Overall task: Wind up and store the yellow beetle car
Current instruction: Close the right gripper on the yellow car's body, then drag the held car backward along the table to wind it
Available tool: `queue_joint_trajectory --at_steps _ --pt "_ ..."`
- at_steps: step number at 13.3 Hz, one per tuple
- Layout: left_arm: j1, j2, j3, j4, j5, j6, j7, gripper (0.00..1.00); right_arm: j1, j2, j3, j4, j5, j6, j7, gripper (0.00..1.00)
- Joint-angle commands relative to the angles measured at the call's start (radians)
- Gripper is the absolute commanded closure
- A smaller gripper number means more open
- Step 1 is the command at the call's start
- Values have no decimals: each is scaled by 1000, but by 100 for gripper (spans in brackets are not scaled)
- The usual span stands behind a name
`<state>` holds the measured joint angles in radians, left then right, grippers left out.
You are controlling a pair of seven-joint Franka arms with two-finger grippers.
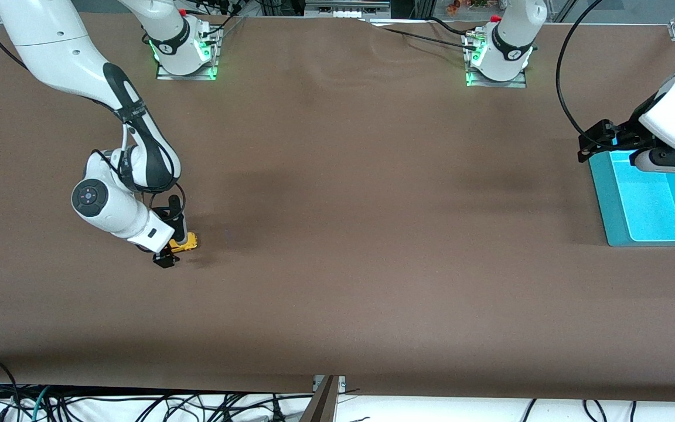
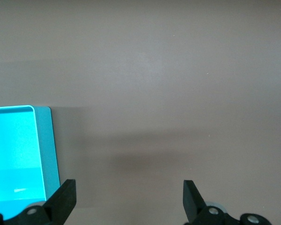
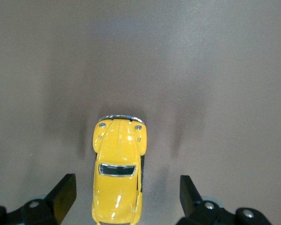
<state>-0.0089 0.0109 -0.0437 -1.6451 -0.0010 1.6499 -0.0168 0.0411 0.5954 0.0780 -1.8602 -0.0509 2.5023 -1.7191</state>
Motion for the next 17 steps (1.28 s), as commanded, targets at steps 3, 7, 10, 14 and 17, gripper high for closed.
queue_joint_trajectory --at_steps 3,7,10,14,17 --pt "4 -8 -1 1 -22 -10 -3 0 -7 -6 0 -17 -1 20 -48 51" --pt "4 -8 -1 1 -24 -10 -3 0 -7 -9 -3 -17 5 6 -31 86" --pt "4 -8 -1 1 -24 -10 -3 0 -12 -8 -7 -17 6 -43 54 92" --pt "4 -8 -1 1 -24 -10 -3 0 -76 21 -6 -16 8 -42 61 92" --pt "4 -8 -1 1 -24 -10 -3 0 -125 40 -7 -16 5 -43 43 91"
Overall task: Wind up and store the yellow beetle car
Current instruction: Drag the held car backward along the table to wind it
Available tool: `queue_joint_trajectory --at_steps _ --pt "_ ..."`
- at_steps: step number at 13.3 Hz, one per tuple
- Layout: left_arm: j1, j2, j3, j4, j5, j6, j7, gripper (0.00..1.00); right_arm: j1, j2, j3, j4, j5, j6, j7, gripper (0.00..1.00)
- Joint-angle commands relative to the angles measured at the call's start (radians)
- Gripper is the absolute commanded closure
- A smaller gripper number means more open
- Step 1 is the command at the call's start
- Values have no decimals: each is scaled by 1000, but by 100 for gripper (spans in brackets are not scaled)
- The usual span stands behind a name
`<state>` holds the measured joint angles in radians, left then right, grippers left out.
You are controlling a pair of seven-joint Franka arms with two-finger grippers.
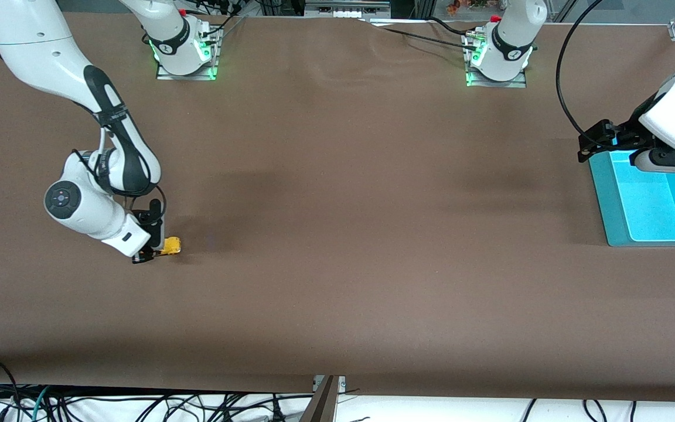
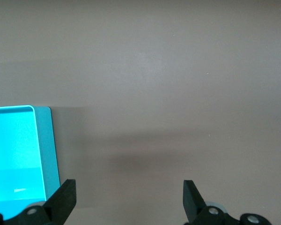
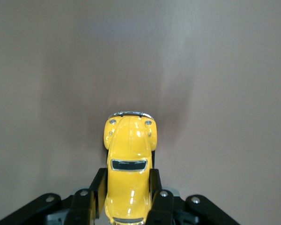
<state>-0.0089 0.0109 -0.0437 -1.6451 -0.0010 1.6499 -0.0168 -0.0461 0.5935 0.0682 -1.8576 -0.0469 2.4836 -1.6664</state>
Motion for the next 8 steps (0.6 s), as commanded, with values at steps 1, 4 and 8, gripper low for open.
queue_joint_trajectory --at_steps 1,4,8 --pt "4 -8 -1 1 -24 -10 -3 0 -70 46 4 -20 -2 -22 -27 90" --pt "4 -8 -1 1 -22 -10 -3 0 -173 58 4 -11 -2 -2 -128 90" --pt "4 -8 -1 1 -24 -10 -3 0 -242 74 4 -2 -2 37 -226 90"
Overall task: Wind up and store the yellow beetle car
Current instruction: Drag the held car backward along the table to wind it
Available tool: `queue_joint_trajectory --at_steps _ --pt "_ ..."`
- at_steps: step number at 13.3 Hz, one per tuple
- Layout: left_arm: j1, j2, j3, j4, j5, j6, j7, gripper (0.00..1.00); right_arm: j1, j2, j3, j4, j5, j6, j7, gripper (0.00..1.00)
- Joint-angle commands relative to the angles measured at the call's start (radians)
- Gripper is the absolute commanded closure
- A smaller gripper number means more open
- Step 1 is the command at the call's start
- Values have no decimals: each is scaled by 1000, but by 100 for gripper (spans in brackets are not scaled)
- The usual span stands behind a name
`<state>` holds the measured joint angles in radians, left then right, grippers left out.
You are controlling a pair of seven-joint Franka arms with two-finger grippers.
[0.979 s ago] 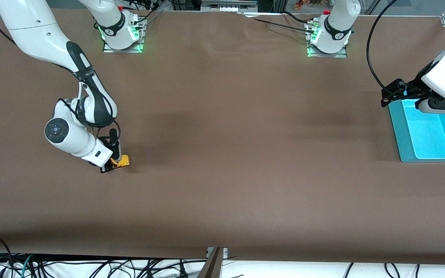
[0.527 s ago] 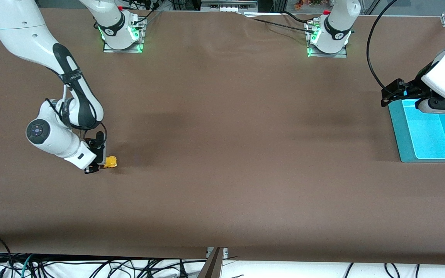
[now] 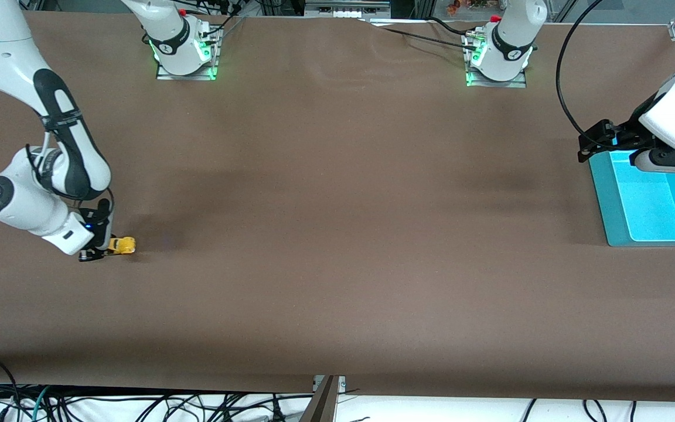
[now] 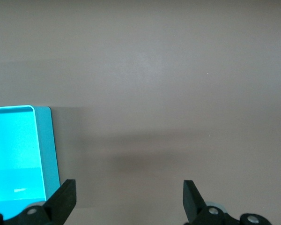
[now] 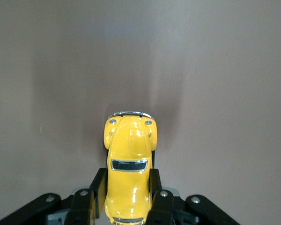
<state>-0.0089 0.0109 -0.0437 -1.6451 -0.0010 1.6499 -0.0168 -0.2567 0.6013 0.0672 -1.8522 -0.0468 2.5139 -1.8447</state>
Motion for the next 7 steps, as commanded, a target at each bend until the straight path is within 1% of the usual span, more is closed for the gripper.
queue_joint_trajectory --at_steps 1,4,5,6,7 --pt "4 -8 -1 1 -24 -10 -3 0 -42 68 5 -4 -4 6 -63 90" --pt "4 -8 -1 1 -24 -10 -3 0 -45 68 5 -1 -2 6 -79 90" --pt "4 -8 -1 1 -22 -10 -3 0 -44 68 6 -1 -2 6 -79 87" --pt "4 -8 -1 1 -22 -10 -3 0 -44 66 9 1 -2 6 -77 67" --pt "4 -8 -1 1 -24 -10 -3 0 -41 66 13 14 1 5 -73 18"
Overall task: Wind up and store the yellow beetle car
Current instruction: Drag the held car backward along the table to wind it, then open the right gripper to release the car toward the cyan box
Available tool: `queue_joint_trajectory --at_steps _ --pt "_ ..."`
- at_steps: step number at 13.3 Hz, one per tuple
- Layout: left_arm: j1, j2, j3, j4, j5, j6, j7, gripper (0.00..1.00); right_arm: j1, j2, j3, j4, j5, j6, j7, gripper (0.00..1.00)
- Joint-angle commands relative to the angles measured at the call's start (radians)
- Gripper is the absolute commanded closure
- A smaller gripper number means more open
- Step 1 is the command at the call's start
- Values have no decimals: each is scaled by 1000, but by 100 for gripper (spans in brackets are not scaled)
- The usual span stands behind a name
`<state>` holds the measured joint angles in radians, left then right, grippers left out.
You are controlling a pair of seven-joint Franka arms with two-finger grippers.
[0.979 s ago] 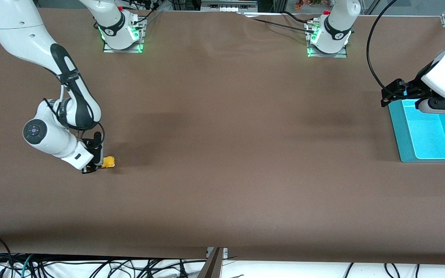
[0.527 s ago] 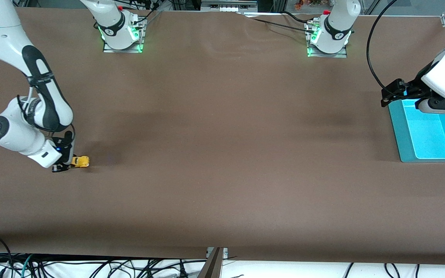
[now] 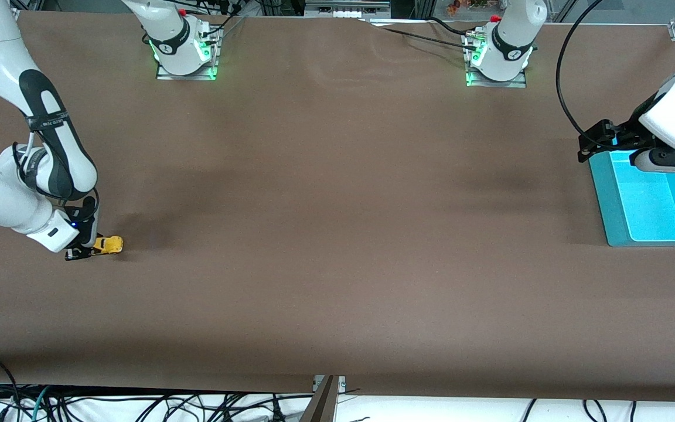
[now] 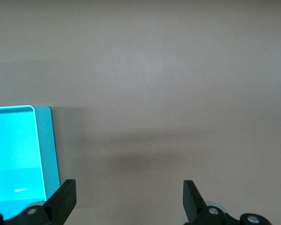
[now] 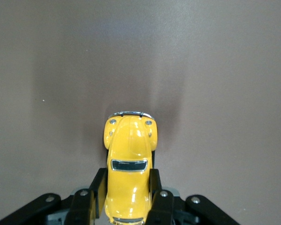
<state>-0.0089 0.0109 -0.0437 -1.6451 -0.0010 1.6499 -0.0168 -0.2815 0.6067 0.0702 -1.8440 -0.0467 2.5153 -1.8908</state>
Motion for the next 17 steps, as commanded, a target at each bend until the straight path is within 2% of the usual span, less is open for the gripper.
queue_joint_trajectory --at_steps 1,5,10,13,17 --pt "4 -8 -1 1 -24 -10 -3 0 -16 61 11 20 -1 -3 -31 0" --pt "4 -8 -1 1 -24 -10 -3 0 -11 42 14 40 -1 -19 -31 0" --pt "4 -8 -1 1 -24 -10 -3 0 -11 41 34 118 -1 -125 -28 0" --pt "4 -8 -1 1 -24 -10 -3 0 -10 22 56 137 5 -139 -11 0" --pt "4 -8 -1 1 -24 -10 -3 0 -7 -21 79 204 5 -258 235 0"
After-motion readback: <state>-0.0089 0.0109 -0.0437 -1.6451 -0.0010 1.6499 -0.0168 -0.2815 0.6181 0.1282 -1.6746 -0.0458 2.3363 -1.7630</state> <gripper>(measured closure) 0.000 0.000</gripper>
